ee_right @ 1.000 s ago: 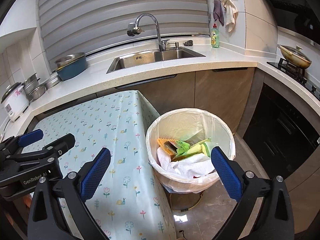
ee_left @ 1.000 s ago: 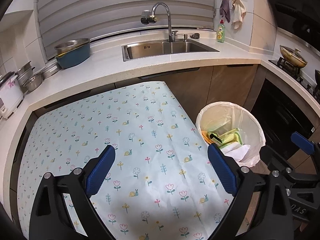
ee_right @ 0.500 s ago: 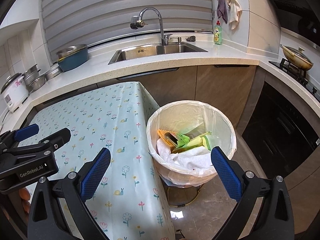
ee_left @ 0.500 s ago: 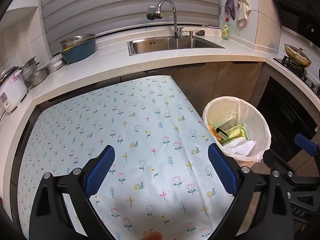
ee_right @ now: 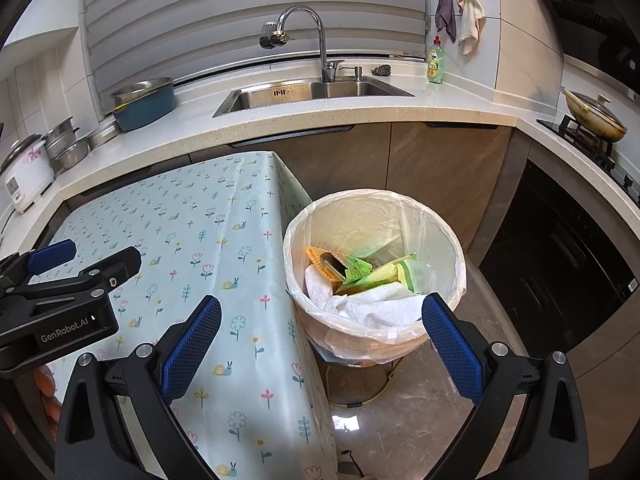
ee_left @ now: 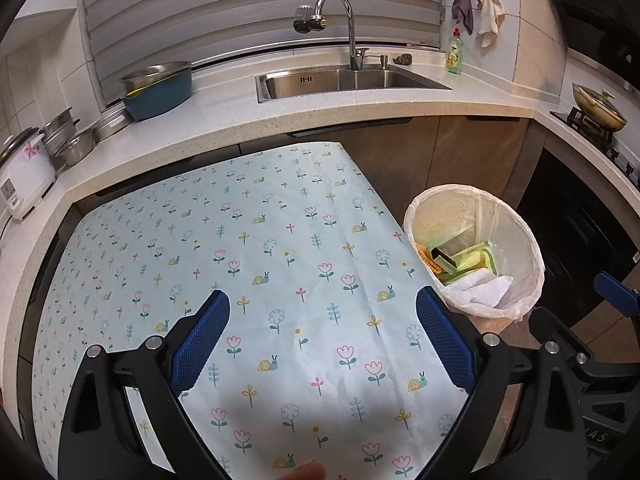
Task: Collect trash
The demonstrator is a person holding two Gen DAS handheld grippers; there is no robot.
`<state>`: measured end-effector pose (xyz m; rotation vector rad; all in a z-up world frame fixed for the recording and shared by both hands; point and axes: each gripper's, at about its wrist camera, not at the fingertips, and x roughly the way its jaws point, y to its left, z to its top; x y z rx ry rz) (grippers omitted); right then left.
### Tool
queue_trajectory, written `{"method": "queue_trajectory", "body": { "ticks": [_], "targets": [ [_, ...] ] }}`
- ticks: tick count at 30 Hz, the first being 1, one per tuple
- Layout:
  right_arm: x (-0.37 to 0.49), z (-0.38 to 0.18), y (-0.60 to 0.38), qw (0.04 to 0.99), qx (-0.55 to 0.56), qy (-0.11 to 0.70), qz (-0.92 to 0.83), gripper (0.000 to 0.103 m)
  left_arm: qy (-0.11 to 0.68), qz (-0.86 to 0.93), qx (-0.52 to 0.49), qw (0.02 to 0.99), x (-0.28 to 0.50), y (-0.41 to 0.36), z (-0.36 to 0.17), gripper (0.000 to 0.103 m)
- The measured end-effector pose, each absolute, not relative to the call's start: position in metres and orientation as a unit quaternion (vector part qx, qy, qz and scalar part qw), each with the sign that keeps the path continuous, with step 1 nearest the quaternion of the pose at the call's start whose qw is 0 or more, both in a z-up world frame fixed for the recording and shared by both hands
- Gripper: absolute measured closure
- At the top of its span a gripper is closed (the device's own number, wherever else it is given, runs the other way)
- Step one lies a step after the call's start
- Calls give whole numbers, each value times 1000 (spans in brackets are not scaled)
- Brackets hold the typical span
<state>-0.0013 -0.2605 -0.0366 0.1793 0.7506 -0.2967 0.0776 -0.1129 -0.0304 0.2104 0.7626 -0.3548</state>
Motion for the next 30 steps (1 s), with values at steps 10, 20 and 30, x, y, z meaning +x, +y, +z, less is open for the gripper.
{"method": "queue_trajectory", "body": {
  "ticks": [10,20,30],
  "targets": [
    [-1,-41,-261,914,81,370,-143,6,377,-168,90,907,76,-115,-34,13],
    [-1,-46,-263,913,77,374,-143,6,369,-161,96,910,72,-124,-34,13],
    [-1,-49,-265,913,78,375,-143,6,367,-148,99,913,73,-127,-35,13]
  ]
}}
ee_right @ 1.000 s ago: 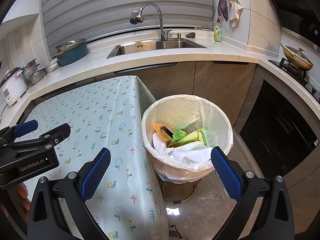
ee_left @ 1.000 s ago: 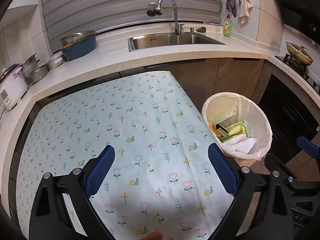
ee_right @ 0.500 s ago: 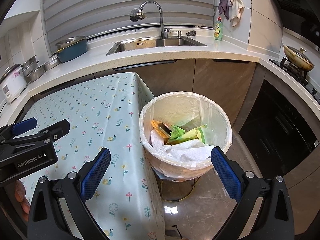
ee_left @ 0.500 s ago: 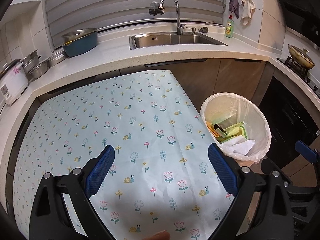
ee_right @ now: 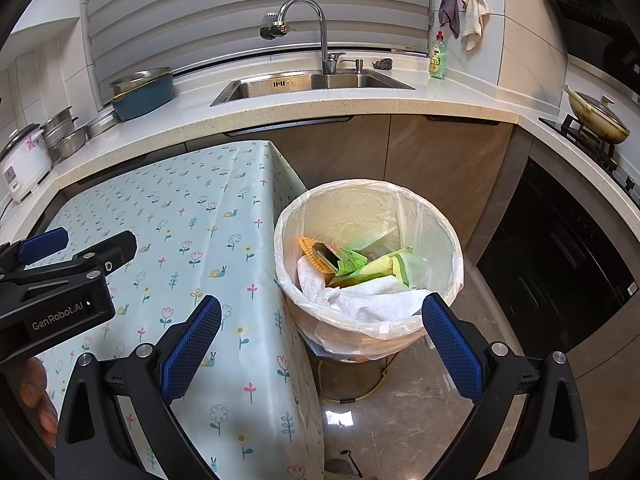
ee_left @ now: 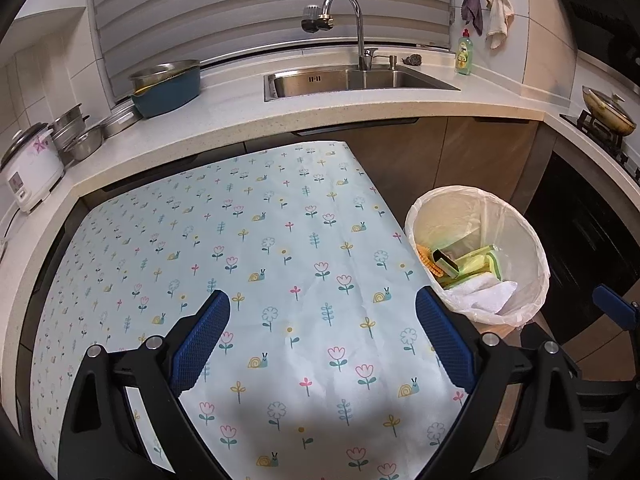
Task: Collect trash
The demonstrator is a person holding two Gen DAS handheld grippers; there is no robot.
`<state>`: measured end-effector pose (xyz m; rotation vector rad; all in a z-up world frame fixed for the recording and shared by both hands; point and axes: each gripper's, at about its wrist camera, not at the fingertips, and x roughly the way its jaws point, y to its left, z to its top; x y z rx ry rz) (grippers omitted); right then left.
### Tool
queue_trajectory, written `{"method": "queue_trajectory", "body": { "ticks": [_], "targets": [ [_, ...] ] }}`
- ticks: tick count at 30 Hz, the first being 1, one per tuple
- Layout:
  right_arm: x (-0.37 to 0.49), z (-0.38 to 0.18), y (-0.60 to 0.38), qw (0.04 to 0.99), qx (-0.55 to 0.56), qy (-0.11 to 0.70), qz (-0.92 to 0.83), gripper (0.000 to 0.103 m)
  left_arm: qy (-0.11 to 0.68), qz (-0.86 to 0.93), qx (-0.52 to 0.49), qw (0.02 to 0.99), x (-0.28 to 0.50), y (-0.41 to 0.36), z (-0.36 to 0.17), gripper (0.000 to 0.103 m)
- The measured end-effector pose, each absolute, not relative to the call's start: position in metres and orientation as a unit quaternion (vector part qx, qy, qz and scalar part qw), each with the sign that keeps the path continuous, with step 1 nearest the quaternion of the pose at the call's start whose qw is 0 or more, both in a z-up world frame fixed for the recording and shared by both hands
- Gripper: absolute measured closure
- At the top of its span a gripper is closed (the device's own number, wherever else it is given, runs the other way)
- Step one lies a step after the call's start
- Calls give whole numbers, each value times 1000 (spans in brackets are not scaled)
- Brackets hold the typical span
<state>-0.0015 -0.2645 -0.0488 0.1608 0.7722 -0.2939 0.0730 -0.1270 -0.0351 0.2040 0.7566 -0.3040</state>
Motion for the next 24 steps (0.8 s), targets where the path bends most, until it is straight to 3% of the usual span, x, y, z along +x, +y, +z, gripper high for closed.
{"method": "queue_trajectory", "body": {
  "ticks": [24],
  "targets": [
    [1,-53,-270,911,81,379,-142,6,379,-150,111,907,74,-135,-42,13]
  ]
}}
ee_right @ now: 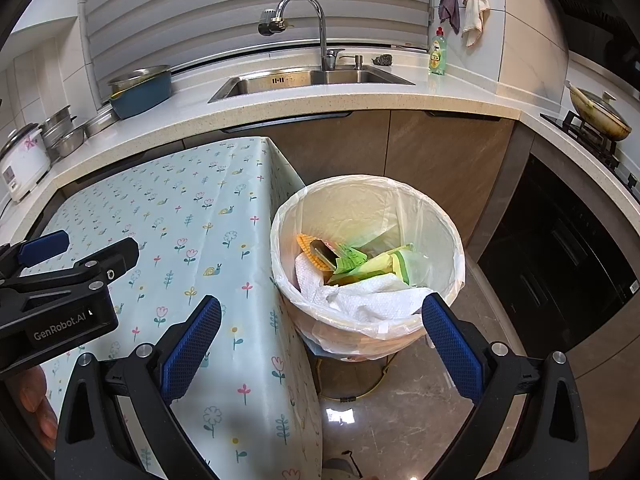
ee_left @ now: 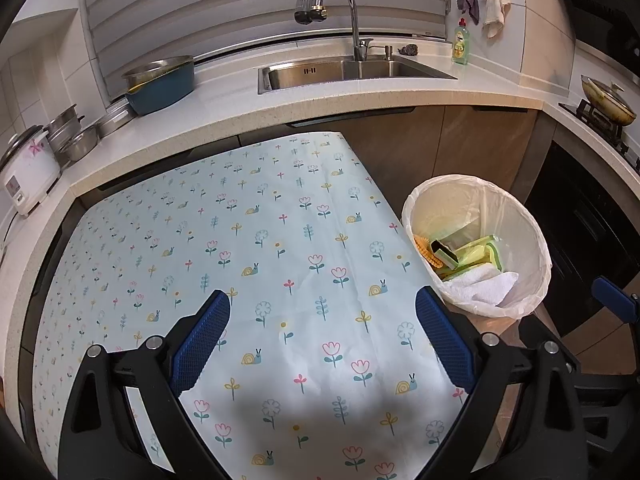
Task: Collect trash
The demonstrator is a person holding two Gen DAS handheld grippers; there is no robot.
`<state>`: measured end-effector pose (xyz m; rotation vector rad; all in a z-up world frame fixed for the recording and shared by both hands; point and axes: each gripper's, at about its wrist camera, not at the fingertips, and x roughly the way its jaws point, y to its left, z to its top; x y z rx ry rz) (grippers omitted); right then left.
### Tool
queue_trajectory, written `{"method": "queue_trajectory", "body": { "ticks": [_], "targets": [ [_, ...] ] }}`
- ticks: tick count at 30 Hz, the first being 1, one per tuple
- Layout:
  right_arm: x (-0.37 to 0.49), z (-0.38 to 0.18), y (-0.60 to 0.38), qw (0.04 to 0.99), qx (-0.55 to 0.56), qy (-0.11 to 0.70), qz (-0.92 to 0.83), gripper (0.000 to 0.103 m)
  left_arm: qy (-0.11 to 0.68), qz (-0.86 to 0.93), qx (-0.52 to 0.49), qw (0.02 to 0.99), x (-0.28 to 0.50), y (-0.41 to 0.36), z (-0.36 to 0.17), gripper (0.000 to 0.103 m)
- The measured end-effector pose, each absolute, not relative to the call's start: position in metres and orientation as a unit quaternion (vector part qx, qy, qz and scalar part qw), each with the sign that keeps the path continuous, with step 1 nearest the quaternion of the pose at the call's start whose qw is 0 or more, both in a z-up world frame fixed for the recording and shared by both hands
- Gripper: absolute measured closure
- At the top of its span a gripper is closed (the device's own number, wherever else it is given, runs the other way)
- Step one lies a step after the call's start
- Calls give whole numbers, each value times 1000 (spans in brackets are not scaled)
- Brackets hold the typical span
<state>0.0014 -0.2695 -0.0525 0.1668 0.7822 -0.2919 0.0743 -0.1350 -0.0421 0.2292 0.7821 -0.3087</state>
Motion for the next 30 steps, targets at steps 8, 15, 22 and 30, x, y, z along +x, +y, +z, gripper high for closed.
{"method": "queue_trajectory", "body": {
  "ticks": [8,15,22,30],
  "targets": [
    [2,-55,-272,910,84,379,-142,6,382,-150,114,905,75,-135,-45,13],
    [2,-57,-272,910,83,380,-142,6,388,-159,117,900,73,-135,-48,13],
    [2,-57,-272,910,84,379,-143,6,386,-164,118,900,73,-135,-47,13],
    [2,-56,-270,911,83,378,-142,6,386,-164,117,900,73,-134,-46,13]
  ]
}}
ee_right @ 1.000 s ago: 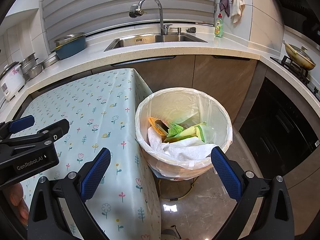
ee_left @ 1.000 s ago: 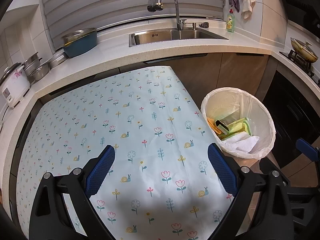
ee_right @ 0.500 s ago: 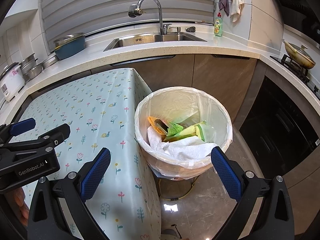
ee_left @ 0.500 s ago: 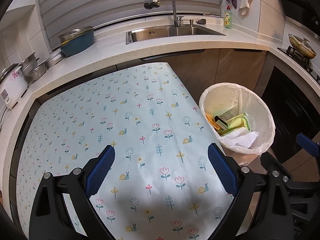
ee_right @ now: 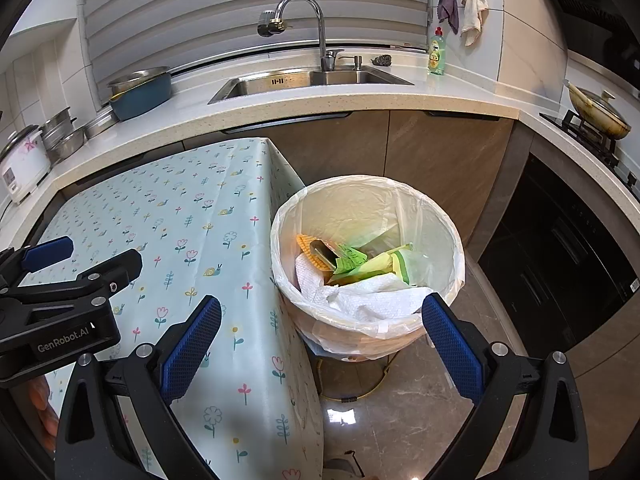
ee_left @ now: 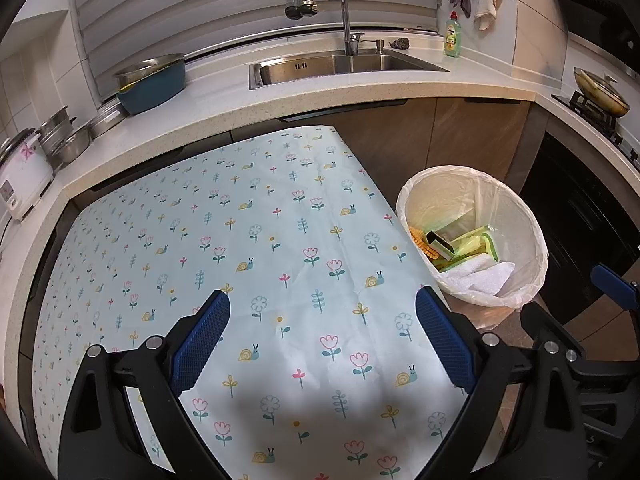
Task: Collect trash
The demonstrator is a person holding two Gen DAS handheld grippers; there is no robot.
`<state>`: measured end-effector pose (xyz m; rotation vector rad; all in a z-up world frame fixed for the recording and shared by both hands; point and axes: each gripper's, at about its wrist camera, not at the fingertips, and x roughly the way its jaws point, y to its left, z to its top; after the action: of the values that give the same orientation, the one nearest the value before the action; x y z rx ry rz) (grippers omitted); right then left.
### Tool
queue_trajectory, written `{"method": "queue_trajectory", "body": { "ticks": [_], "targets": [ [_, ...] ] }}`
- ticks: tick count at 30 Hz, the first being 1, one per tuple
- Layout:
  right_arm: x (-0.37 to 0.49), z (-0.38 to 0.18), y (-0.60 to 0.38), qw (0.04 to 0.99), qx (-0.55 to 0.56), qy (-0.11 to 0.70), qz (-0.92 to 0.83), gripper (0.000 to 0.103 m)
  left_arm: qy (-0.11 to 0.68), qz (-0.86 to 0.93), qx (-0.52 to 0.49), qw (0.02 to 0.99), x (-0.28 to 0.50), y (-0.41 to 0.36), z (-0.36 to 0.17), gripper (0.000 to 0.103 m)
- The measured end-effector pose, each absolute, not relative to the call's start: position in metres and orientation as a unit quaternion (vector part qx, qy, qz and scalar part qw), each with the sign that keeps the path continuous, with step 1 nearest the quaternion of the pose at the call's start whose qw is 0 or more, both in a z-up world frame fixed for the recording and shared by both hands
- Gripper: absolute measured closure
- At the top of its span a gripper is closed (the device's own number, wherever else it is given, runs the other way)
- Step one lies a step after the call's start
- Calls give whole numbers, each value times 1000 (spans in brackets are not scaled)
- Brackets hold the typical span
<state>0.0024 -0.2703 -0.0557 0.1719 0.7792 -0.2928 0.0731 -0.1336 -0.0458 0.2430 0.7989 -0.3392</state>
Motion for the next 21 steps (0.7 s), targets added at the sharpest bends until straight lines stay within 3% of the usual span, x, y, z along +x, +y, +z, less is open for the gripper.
{"method": "queue_trajectory", "body": {
  "ticks": [21],
  "targets": [
    [1,-54,-276,911,84,377,-147,6,386,-159,118,901,78,-129,-46,13]
  ]
}}
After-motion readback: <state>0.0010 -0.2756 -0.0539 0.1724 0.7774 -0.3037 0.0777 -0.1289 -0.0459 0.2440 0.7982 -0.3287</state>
